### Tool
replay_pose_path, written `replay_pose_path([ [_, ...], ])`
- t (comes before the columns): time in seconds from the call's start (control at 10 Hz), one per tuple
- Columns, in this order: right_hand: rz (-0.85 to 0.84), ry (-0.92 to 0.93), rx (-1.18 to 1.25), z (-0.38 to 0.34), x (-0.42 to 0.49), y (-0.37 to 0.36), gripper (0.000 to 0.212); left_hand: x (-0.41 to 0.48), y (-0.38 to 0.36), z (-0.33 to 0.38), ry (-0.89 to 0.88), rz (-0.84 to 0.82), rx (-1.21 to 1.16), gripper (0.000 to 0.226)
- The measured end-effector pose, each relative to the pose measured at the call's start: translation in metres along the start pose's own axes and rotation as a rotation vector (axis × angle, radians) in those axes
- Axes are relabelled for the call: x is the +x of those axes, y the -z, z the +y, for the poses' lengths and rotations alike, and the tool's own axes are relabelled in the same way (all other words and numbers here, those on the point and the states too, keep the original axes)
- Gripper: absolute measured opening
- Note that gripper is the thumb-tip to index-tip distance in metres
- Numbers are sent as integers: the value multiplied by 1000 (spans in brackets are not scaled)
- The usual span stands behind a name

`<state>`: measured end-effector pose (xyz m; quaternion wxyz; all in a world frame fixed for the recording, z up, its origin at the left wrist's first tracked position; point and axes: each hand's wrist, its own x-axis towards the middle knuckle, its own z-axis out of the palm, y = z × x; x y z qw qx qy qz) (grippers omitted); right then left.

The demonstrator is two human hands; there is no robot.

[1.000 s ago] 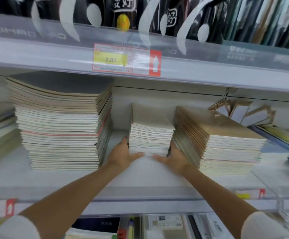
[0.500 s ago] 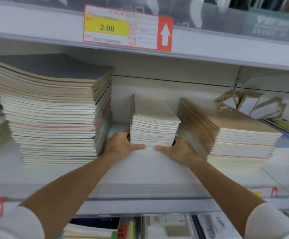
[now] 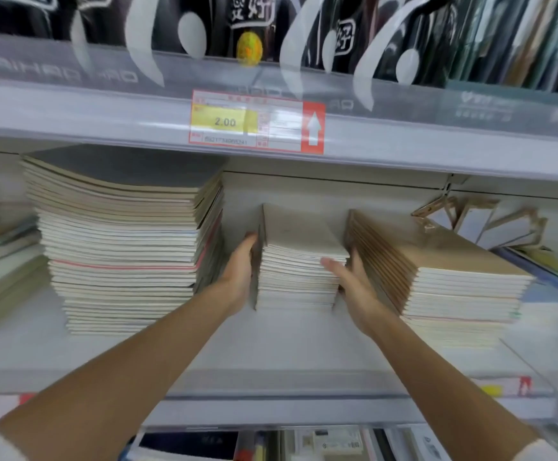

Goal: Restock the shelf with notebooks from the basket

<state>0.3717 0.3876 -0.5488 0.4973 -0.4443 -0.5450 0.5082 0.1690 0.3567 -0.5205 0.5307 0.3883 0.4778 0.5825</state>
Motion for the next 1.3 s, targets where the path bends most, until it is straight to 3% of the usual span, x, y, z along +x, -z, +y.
replay_pose_path([
  [0.1,99,11,86,-17,4,-11,83,7,-6,11,-24,27,17,57],
  [0.2,188,65,-8,-23,8,-20,55,-1,-17,15,-42,63,166,62],
  [0.3,224,110,-51,-22,8,-27,47,-5,-28,16,-110,64,326,57],
  [0.6,199,95,-69,-22,2,-30,52,-3,-20,13,-174,22,332,56],
  [0.7,170,277,-408,-21,-13,-25,65,-11,-17,7,-282,46,422,58],
  [0.8,195,687,-1023,-5,-34,-19,65,-23,2,-11,-737,30,1031,59],
  [0.9,93,763,-1382,4,-40,-15,63,-26,25,-23,-977,-37,1643,59],
  [1.0,33,705,-1522,7,-35,-10,63,-24,35,-27,-1010,-52,1884,64],
  [1.2,-6,680,-1569,3,-35,-7,64,-27,33,-21,-920,-104,1908,65],
  [1.3,10,679,-1437,-5,-49,-8,68,-48,31,-6,-912,-128,1759,57],
])
